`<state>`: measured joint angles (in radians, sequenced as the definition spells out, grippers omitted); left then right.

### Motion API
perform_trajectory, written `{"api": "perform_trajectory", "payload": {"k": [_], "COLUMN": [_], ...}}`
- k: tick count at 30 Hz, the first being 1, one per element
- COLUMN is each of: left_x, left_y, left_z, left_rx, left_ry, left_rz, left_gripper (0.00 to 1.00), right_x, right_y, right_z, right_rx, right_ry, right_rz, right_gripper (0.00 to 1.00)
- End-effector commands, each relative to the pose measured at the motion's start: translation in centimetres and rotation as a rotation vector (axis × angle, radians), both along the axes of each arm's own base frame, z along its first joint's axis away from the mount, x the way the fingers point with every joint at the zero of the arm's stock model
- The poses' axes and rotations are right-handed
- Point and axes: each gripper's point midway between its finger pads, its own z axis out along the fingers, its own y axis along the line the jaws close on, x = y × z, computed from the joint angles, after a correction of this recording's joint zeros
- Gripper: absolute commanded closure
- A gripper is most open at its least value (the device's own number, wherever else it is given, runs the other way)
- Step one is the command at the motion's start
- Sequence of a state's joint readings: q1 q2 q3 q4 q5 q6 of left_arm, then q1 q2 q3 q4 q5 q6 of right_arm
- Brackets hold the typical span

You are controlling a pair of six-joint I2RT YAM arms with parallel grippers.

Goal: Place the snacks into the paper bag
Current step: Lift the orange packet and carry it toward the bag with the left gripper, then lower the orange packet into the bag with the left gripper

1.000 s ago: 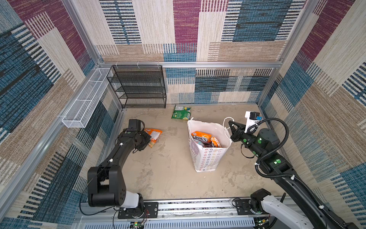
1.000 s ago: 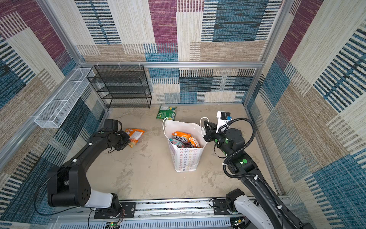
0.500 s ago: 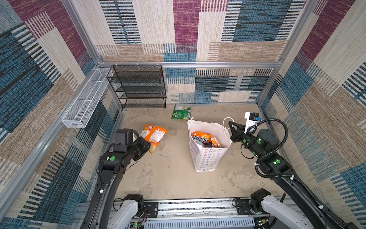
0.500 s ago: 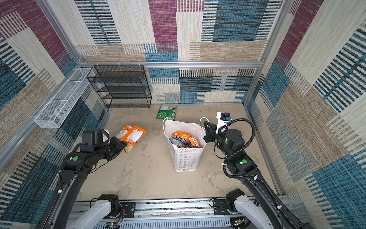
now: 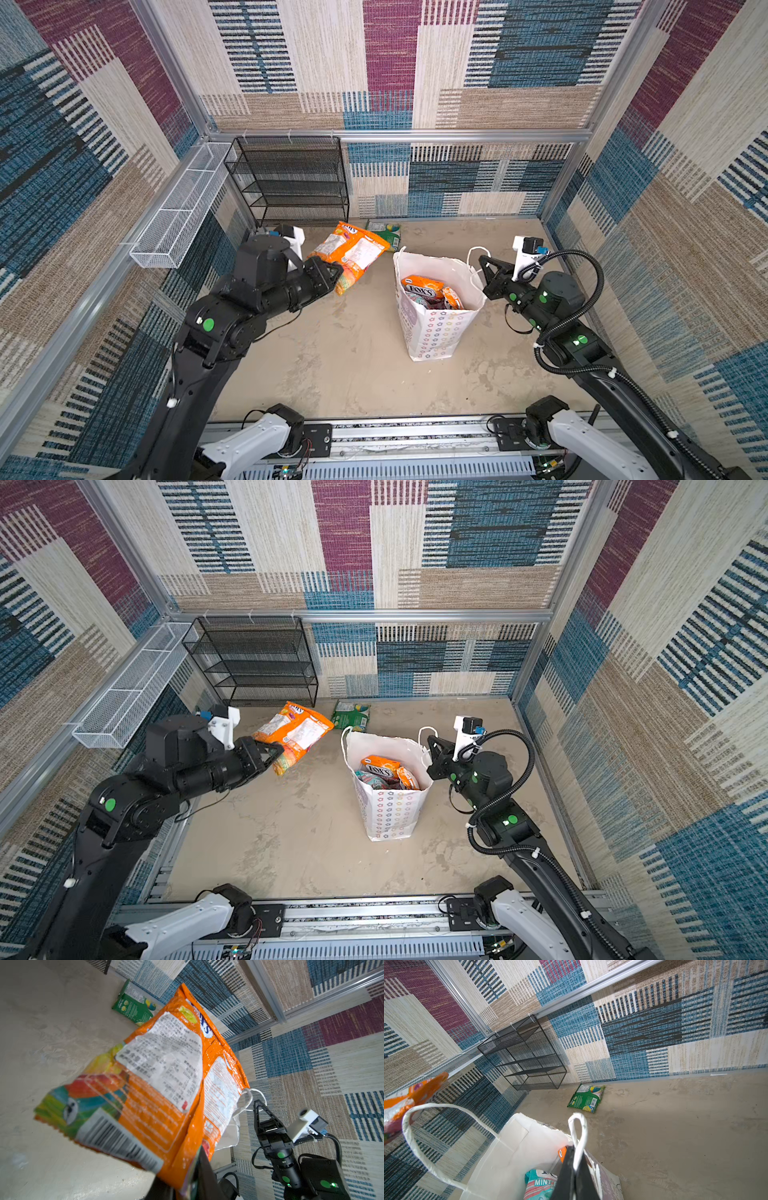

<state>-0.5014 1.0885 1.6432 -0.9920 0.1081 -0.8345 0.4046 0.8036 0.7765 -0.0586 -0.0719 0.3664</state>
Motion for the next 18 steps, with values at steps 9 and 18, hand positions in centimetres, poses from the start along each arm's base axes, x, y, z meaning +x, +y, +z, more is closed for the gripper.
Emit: {"api": "perform_trajectory", "payload": {"k": [9,18], "left_x": [2.7,2.6], "left_y": [-8.0,-15.0], "left_z": [6.8,5.3], "left_rx": [0.17,0.349], "left_ry": [-0.217,-0.269], "left_rz": [-0.169,-0.315], "left_gripper": [0.95,0.96], "right_x": [0.2,-0.1], "right_y": [-0.6,-1.0], "right_z": [0.5,0.9], "right_rx": [0.003,0.004], "right_ry": [-0.028,-0.041], "right_rz": [-0.036,-0.05], "right_gripper": [1.0,1.0]}}
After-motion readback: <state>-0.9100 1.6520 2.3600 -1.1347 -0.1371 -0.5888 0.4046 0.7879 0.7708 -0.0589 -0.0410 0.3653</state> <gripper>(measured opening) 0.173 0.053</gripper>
